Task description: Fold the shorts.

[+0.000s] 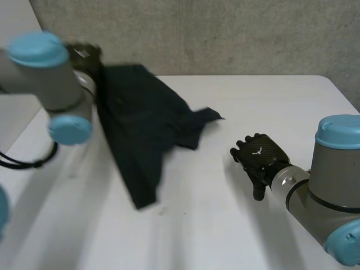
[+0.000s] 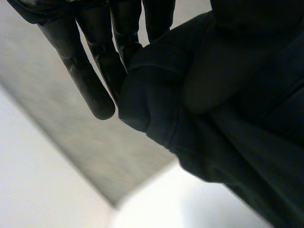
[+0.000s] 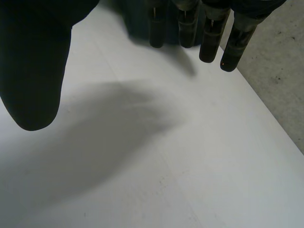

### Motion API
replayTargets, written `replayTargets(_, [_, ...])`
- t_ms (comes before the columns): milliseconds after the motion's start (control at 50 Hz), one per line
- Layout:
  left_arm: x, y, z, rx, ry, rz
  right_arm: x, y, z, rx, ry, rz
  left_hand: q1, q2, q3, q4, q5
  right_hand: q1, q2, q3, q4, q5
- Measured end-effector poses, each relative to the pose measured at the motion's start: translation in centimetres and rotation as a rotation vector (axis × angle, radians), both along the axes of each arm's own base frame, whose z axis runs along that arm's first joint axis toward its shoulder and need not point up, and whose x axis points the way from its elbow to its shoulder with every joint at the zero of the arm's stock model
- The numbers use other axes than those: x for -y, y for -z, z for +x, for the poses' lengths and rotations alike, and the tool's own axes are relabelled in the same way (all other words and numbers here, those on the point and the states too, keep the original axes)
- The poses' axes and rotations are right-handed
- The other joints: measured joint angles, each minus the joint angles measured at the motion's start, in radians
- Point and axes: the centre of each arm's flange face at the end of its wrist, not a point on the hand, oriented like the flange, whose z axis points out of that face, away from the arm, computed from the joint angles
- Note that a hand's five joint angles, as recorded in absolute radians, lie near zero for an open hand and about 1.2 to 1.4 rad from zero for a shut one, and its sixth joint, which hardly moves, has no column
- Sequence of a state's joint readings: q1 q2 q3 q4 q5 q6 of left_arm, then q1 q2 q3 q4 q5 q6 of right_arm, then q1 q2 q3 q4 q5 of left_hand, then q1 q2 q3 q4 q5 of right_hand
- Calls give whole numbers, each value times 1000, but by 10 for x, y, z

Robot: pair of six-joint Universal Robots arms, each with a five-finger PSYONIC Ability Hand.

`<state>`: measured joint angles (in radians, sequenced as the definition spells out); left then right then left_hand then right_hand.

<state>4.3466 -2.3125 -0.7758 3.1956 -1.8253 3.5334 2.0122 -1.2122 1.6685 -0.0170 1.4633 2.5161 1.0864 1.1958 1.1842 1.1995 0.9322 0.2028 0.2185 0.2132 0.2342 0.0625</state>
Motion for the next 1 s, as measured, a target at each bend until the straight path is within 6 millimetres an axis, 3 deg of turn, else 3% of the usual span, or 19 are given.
replayTargets(80, [0, -43, 17, -1, -30, -143, -1, 0, 1, 0, -3, 0, 8, 0, 0, 0, 0, 0, 0, 0, 0, 0])
replayTargets(140, [-7, -60, 12, 7, -1, -216, -1, 0, 1, -1, -4, 1, 8, 2, 0, 0, 0, 0, 0, 0, 0, 0])
replayTargets(200, [-22, -67, -8, 13, 80, -259, -1, 1, 1, -1, -2, 1, 8, 3, 0, 0, 0, 0, 0, 0, 0, 0])
replayTargets(280, [-63, -58, -63, 22, 282, -264, 0, 0, 0, 0, 5, -4, 8, 4, 2, 0, 0, 0, 0, 0, 0, 0])
replayTargets(300, [-63, -58, -63, 22, 282, -264, 0, 0, 0, 0, 5, -4, 8, 4, 2, 0, 0, 0, 0, 0, 0, 0])
replayTargets(340, [-94, -36, -100, 41, 428, -225, 3, -1, -1, 3, 21, -18, 8, 4, 2, 0, 0, 0, 0, 0, 0, 0])
replayTargets(360, [-98, -31, -105, 45, 447, -216, 4, -1, -1, 4, 24, -21, 8, 4, 2, 0, 0, 0, 0, 0, 0, 0])
replayTargets(400, [-126, 1, -135, 74, 565, -154, 9, -4, -4, 13, 60, -46, 8, 5, 2, 0, 0, 0, 0, 0, 0, 0])
replayTargets(520, [-186, 66, -172, 147, 749, -6, 25, -15, -15, 58, 208, -111, -42, -65, -61, -71, -46, 0, 0, 0, 0, 0])
replayTargets(540, [-197, 76, -175, 164, 773, 22, 30, -18, -20, 73, 253, -127, -423, -453, -429, -439, -377, 0, 0, 0, 0, 0])
replayTargets(560, [-197, 76, -175, 164, 773, 22, 30, -18, -20, 73, 253, -127, -423, -453, -429, -439, -377, 0, 0, 0, 0, 0])
replayTargets(580, [-215, 86, -175, 187, 806, 57, 39, -23, -28, 96, 318, -148, -714, -699, -660, -712, -634, 0, 0, 0, 0, 0])
replayTargets(600, [-220, 87, -175, 193, 813, 63, 41, -24, -30, 101, 331, -152, -818, -834, -801, -847, -760, 0, 0, 0, 0, 0])
replayTargets(680, [-231, 78, -168, 197, 817, 61, 50, -29, -39, 127, 383, -169, -873, -946, -920, -953, -869, 0, 0, 0, 0, 0])
replayTargets(700, [-231, 64, -159, 189, 794, 43, 52, -30, -42, 135, 390, -172, -875, -979, -958, -983, -889, 0, 0, 0, 0, 0])
replayTargets(820, [-208, 29, -126, 157, 669, 2, 55, -35, -40, 159, 343, -169, -875, -979, -958, -983, -889, 0, 0, 0, 0, 0])
replayTargets(840, [-195, 16, -107, 143, 608, -10, 55, -37, -38, 162, 322, -168, -875, -979, -958, -983, -889, 0, 0, 0, 0, 0])
replayTargets(900, [-178, 2, -78, 126, 518, -16, 46, -45, -32, 167, 230, -148, -875, -979, -958, -983, -889, 0, 0, 0, 0, 0])
replayTargets(1000, [-158, -4, -44, 103, 423, 0, 29, -54, -27, 164, 139, -64, -875, -979, -958, -982, -889, 0, 0, 0, 0, 0])
